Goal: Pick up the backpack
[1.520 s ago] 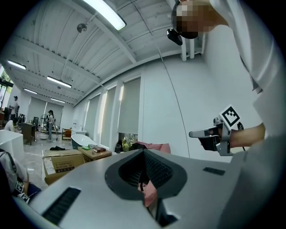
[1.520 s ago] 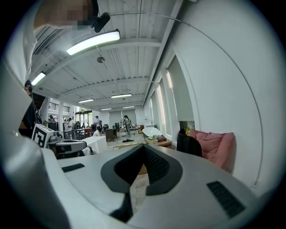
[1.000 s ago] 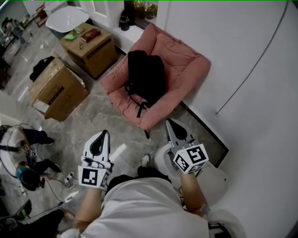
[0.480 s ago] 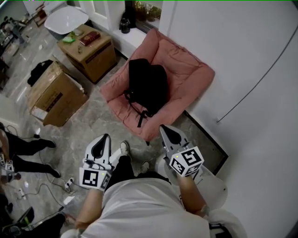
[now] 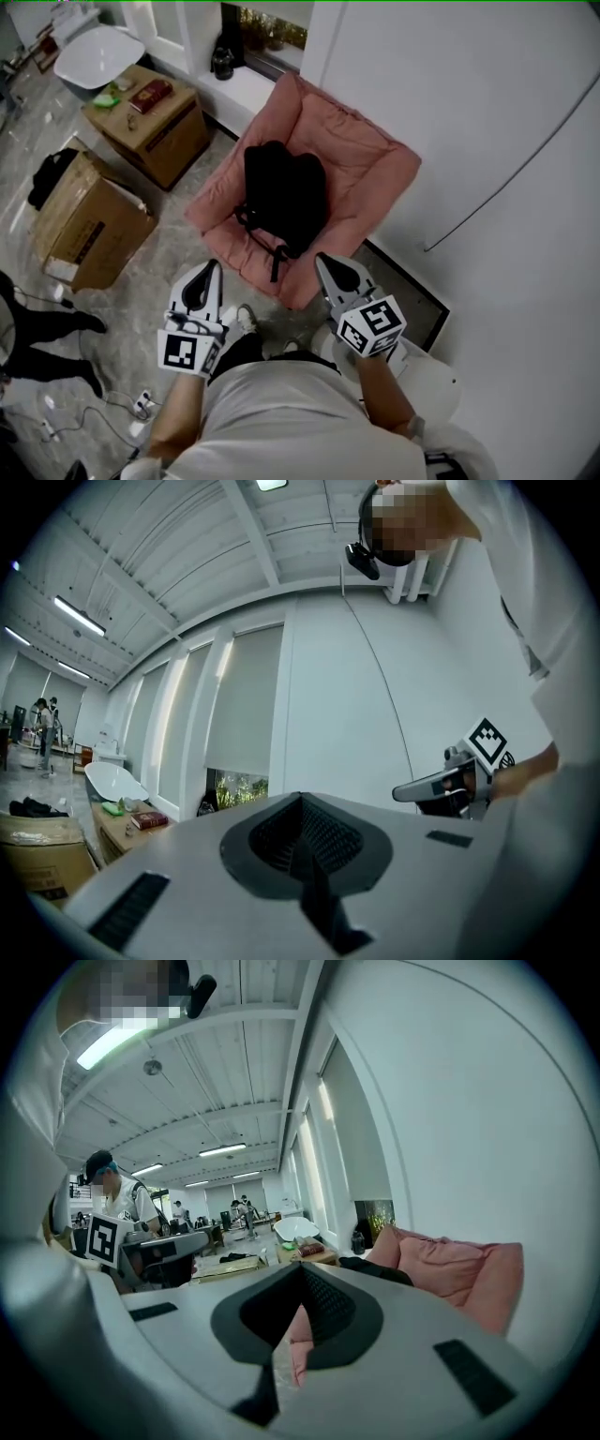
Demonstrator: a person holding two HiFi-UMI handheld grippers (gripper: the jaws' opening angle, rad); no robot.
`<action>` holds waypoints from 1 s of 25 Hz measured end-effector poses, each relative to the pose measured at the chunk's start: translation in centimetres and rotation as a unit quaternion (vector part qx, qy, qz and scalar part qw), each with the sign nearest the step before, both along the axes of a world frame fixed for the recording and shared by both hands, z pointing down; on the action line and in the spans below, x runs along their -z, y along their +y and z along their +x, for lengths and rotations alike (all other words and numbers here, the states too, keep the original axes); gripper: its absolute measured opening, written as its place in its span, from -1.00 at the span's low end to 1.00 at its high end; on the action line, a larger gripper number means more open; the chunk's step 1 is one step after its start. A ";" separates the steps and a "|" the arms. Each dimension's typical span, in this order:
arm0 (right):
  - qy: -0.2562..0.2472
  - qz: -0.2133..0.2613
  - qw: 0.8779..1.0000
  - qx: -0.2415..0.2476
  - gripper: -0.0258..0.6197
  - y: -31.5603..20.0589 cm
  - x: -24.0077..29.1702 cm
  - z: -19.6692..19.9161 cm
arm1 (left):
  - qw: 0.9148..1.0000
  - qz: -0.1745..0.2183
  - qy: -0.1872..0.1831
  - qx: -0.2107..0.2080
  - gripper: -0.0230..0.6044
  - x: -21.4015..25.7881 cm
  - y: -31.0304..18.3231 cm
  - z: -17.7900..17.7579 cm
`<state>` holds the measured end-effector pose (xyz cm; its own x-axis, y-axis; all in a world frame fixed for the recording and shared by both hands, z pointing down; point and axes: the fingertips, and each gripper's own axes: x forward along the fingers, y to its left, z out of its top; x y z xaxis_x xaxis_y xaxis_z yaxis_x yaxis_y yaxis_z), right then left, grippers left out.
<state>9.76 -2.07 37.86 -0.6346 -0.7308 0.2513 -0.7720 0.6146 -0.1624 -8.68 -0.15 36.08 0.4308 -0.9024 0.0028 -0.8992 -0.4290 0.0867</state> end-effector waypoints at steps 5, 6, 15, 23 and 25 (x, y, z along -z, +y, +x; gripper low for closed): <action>0.000 -0.002 1.000 0.011 -0.85 -2.2 -1.0 -2.1 | 1.000 -0.024 0.010 -0.013 -0.88 -2.1 -2.8 -1.4; 0.000 -0.003 1.000 0.015 -0.85 -2.6 -1.2 -2.4 | 0.999 -0.026 0.012 -0.018 -0.88 -2.4 -3.4 -1.4; 0.015 -0.042 0.999 0.016 -0.84 -7.7 -5.2 -3.6 | 0.997 -0.041 0.018 -0.064 -0.88 -4.8 -8.4 -0.6; 0.022 -0.075 0.997 -0.004 -0.55 -13.5 -10.2 -3.6 | 0.996 -0.059 0.013 -0.072 -0.88 -6.9 -10.8 -1.0; 0.022 -0.081 0.996 -0.006 -0.52 -14.5 -11.4 -3.7 | 0.995 -0.065 0.012 -0.073 -0.88 -7.6 -10.8 -1.3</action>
